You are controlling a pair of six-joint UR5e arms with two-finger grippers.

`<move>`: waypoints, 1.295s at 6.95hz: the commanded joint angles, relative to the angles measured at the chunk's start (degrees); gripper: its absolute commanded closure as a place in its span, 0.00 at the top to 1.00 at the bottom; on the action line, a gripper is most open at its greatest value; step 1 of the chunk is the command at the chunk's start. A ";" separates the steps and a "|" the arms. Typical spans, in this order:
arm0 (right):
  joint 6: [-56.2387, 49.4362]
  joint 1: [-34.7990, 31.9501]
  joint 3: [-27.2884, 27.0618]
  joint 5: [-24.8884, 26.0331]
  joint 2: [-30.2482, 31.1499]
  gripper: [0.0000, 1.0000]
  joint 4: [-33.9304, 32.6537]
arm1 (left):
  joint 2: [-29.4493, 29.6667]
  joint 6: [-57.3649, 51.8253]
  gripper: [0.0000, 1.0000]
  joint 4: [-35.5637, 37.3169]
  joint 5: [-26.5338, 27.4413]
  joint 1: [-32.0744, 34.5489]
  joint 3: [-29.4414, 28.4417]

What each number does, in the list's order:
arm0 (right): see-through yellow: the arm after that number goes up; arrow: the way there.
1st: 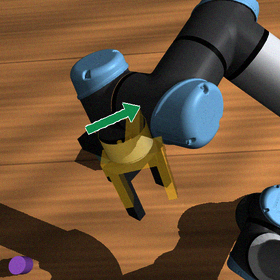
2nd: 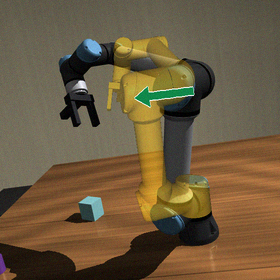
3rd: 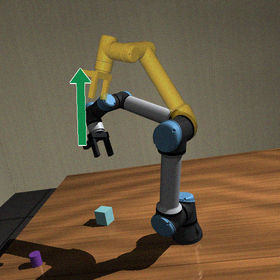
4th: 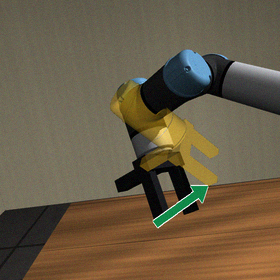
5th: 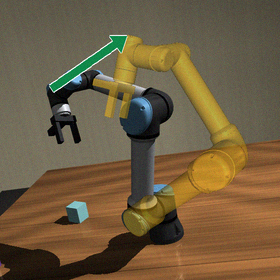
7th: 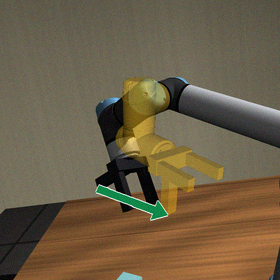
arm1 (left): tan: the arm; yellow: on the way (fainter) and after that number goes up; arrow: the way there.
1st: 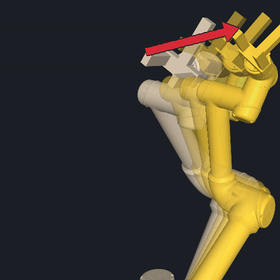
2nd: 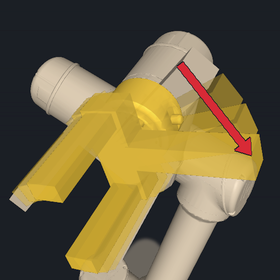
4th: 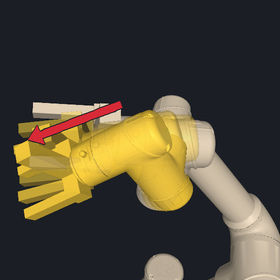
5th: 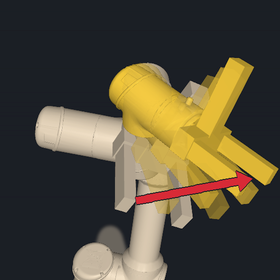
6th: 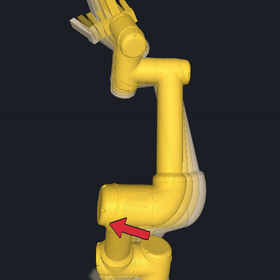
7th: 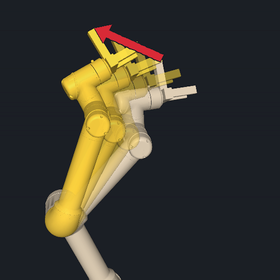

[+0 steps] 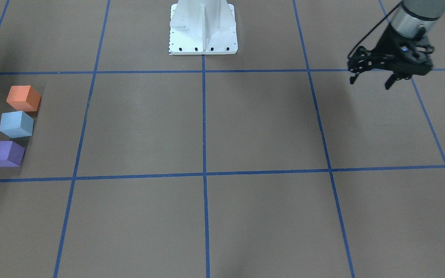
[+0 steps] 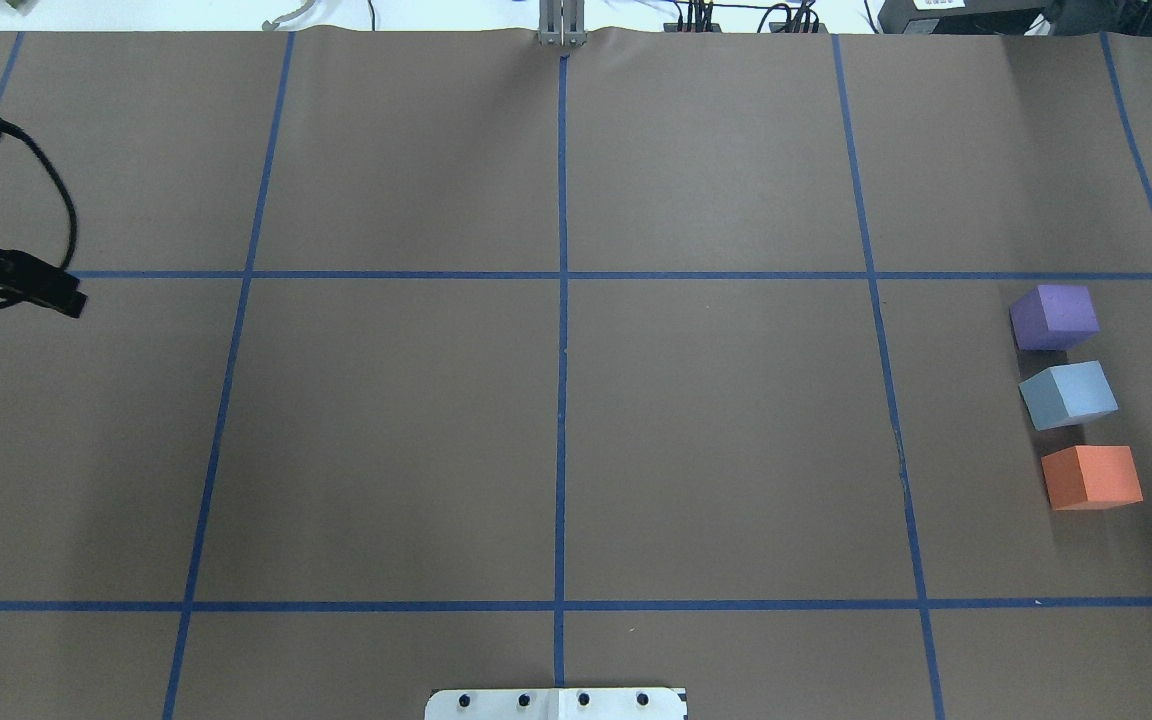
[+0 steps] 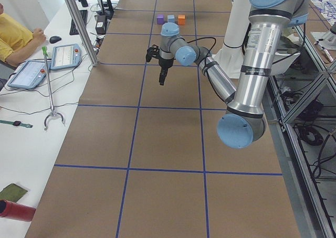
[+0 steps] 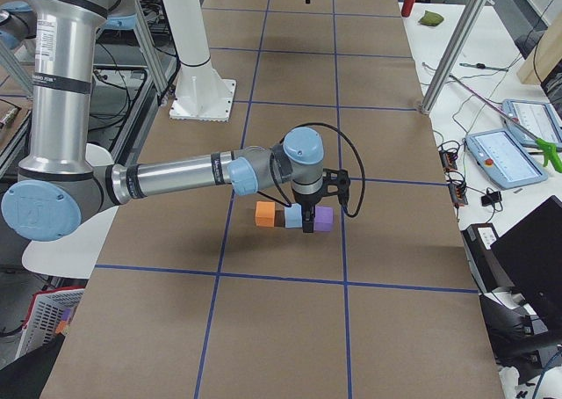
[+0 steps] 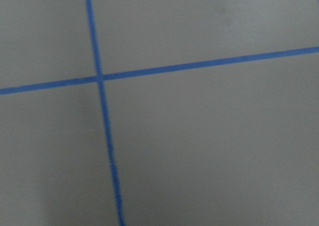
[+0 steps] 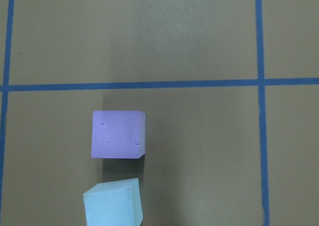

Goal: Place blue block between orange and purple blocks

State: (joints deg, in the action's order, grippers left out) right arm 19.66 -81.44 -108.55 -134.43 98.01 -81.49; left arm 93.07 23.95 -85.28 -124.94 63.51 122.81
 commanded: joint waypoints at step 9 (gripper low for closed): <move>-3.13 -0.12 -1.04 0.31 1.99 1.00 -0.60 | -7.11 -23.25 1.00 -0.59 -8.40 22.27 -17.16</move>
State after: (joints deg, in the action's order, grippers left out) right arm 17.02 -81.37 -108.80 -134.26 98.74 -82.17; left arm 86.62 0.74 -85.60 -133.45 84.52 106.65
